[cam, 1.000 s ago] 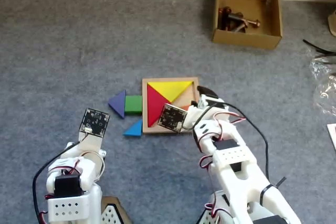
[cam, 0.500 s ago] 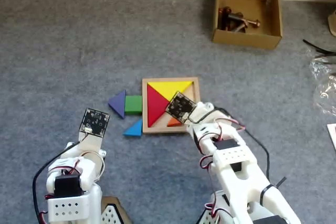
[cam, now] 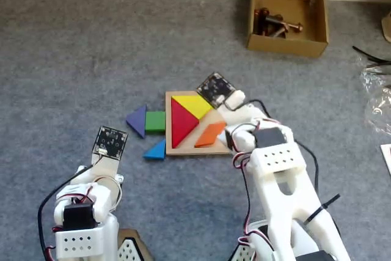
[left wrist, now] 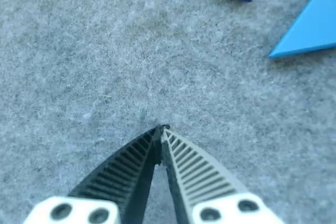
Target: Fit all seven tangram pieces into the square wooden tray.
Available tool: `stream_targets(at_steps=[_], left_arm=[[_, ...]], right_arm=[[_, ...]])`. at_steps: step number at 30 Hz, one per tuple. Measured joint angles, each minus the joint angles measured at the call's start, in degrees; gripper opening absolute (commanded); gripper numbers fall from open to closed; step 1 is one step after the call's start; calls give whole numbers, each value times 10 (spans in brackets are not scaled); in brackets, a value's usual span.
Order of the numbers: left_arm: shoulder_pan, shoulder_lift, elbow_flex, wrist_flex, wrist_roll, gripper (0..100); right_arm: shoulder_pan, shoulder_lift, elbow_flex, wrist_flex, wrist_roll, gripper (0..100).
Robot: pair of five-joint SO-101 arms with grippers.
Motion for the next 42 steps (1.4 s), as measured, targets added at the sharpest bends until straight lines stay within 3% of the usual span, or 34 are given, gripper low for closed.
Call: stream_targets(at_steps=[14, 26, 42], left_arm=[[0, 0, 0, 0, 0, 14], [0, 0, 0, 0, 0, 14], [0, 0, 0, 0, 0, 14]], right_arm=[[-28, 12, -71, 53, -80, 5], [-28, 298, -353, 225, -117, 5], [-39, 484, -503, 324, -185, 5]])
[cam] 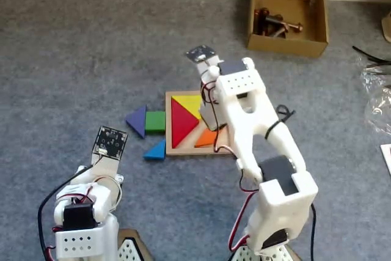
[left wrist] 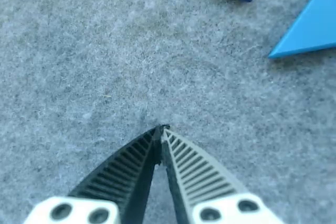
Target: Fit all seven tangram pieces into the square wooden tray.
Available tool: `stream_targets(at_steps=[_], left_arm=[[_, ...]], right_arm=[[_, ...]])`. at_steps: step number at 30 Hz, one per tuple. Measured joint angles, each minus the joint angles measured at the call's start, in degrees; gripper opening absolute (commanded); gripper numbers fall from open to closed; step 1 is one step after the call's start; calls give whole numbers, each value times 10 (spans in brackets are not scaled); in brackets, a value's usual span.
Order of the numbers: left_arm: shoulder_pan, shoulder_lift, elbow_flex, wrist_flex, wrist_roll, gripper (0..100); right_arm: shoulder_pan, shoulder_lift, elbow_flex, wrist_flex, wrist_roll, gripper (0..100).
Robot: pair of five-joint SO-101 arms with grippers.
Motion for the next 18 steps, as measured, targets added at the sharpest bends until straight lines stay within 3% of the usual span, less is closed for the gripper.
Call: stream_targets(at_steps=[18], left_arm=[[0, 0, 0, 0, 0, 14]], right_arm=[[-36, 56, 0, 1, -1, 5]])
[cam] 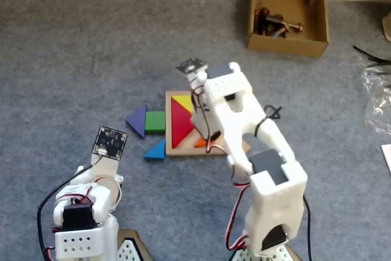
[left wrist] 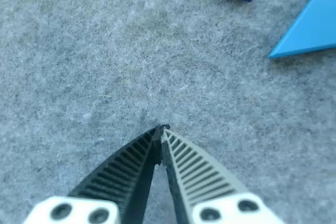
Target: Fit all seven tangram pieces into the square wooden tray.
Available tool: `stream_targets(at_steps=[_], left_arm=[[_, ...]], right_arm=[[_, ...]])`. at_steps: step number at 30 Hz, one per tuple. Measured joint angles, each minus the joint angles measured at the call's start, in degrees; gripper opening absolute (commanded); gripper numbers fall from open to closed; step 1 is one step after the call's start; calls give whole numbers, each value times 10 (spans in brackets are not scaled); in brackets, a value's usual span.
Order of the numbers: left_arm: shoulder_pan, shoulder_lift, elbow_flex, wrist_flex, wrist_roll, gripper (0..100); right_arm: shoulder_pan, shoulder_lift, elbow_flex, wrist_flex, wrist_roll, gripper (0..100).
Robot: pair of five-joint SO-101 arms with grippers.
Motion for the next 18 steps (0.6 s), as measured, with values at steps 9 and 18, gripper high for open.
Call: stream_targets(at_steps=[9, 18], left_arm=[[0, 0, 0, 0, 0, 14], [0, 0, 0, 0, 0, 14]], right_arm=[[-32, 22, 0, 0, 0, 5], [-57, 22, 0, 0, 0, 5]])
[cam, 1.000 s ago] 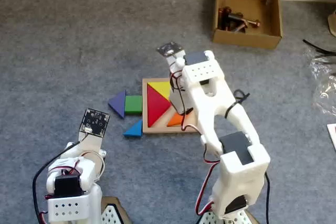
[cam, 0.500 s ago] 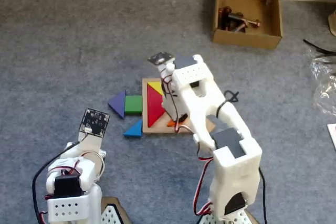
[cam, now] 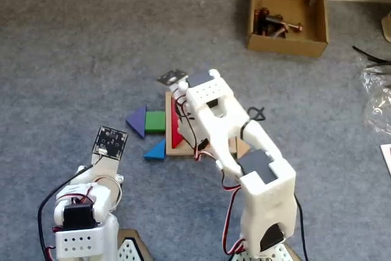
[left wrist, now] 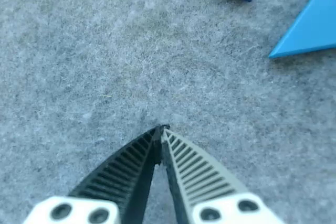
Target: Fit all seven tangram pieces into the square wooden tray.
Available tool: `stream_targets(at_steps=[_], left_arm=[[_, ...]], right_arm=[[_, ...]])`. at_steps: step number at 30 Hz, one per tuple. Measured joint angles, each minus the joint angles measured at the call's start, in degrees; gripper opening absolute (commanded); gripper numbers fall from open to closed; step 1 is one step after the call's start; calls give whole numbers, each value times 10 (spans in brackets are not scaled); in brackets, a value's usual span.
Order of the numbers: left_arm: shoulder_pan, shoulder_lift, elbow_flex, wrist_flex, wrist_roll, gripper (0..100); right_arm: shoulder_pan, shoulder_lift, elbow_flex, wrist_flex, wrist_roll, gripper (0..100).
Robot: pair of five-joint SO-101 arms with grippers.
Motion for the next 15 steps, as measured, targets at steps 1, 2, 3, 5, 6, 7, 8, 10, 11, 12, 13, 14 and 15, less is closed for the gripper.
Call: stream_targets(at_steps=[1, 2, 3, 5, 6, 7, 8, 10, 11, 12, 13, 14, 15], left_arm=[[0, 0, 0, 0, 0, 14], [0, 0, 0, 0, 0, 14], [0, 0, 0, 0, 0, 14], [0, 0, 0, 0, 0, 14], [0, 0, 0, 0, 0, 14], [0, 0, 0, 0, 0, 14], [0, 0, 0, 0, 0, 14], [0, 0, 0, 0, 0, 14], [0, 0, 0, 0, 0, 14], [0, 0, 0, 0, 0, 14], [0, 0, 0, 0, 0, 14], [0, 0, 0, 0, 0, 14], [0, 0, 0, 0, 0, 14]], right_arm=[[0, 0, 0, 0, 0, 5], [0, 0, 0, 0, 0, 5], [0, 0, 0, 0, 0, 5], [0, 0, 0, -1, 0, 5], [0, 0, 0, -2, 0, 5], [0, 0, 0, -6, 0, 5], [0, 0, 0, -11, 0, 5], [7, 0, 0, -18, 0, 5], [12, 0, 0, -25, 0, 5], [18, 0, 0, -28, 0, 5], [23, 0, 0, -29, 0, 5], [25, 0, 0, -29, 0, 5], [28, 0, 0, -29, 0, 5]])
